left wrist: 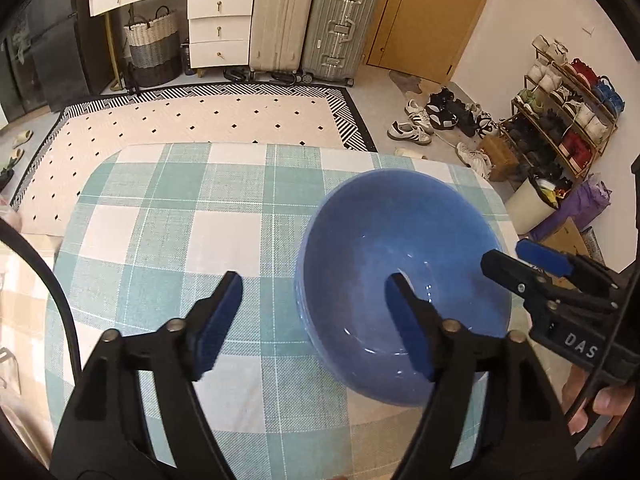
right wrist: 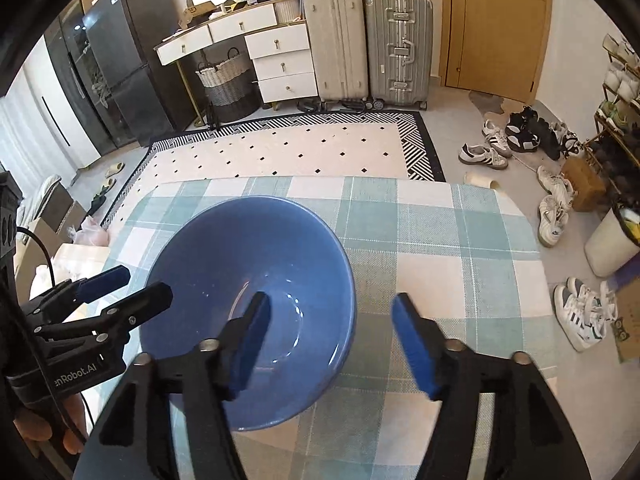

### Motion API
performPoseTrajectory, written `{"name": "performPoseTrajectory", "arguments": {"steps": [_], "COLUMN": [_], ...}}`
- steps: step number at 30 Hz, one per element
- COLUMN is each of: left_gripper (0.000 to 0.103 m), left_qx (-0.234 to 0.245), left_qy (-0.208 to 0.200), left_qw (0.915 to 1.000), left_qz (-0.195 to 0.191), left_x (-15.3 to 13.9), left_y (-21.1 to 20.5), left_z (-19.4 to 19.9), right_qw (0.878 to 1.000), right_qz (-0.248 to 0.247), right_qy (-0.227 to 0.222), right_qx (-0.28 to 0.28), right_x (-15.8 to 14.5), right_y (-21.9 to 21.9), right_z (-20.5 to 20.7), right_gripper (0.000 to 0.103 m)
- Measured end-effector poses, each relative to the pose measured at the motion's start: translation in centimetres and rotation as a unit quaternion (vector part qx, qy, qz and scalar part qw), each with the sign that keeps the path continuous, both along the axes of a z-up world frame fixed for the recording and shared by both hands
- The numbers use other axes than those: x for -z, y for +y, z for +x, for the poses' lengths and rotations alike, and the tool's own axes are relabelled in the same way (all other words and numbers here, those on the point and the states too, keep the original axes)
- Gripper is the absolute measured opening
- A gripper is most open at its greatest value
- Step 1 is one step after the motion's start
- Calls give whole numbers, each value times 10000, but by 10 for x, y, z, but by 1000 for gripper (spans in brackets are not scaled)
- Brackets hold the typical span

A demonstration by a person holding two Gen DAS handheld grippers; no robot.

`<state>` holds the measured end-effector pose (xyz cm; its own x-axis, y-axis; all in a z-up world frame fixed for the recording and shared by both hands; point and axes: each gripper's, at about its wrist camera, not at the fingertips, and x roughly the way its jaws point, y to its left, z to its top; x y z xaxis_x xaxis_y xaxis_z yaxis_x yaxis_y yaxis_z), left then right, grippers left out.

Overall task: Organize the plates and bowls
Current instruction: 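Lower the larger blue bowl into the smaller blue bowl and open both grippers, then move both grippers to the rim of the stacked blue bowls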

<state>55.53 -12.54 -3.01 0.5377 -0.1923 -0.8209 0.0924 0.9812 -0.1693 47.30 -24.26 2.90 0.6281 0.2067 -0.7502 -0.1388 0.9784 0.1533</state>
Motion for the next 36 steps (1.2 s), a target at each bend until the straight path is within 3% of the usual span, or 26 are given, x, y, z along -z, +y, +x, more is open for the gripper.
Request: {"name": "performPoseTrajectory", "arguments": {"steps": [4, 8, 23, 25, 27, 36], "left_gripper": [77, 81, 85, 89, 101, 101], "left_qx": [-5, -39, -25, -20, -5, -10], "left_qy": [-10, -40, -121, -117, -131, -176], "left_qw": [10000, 10000, 9999, 9999, 9999, 9998], "left_qz": [75, 32, 75, 77, -1, 80], "left_x": [-4, -7, -22, -22, -22, -25], "left_y": [3, 10, 13, 14, 15, 16], "left_z": [-9, -14, -32, -33, -34, -43], "right_qw": [9999, 9995, 9983, 9983, 9983, 9986], "right_qz": [115, 244, 511, 520, 528, 498], "right_qy": [-26, -83, -63, -68, -66, -19], "right_qx": [-91, -182, -270, -253, -236, -196], "right_x": [-2, -4, -6, -6, -5, -3], "right_y": [-1, -2, -6, -8, -10, -13], "right_z": [-8, -16, -35, -37, -38, -46], "right_gripper": [90, 96, 97, 97, 97, 97]}}
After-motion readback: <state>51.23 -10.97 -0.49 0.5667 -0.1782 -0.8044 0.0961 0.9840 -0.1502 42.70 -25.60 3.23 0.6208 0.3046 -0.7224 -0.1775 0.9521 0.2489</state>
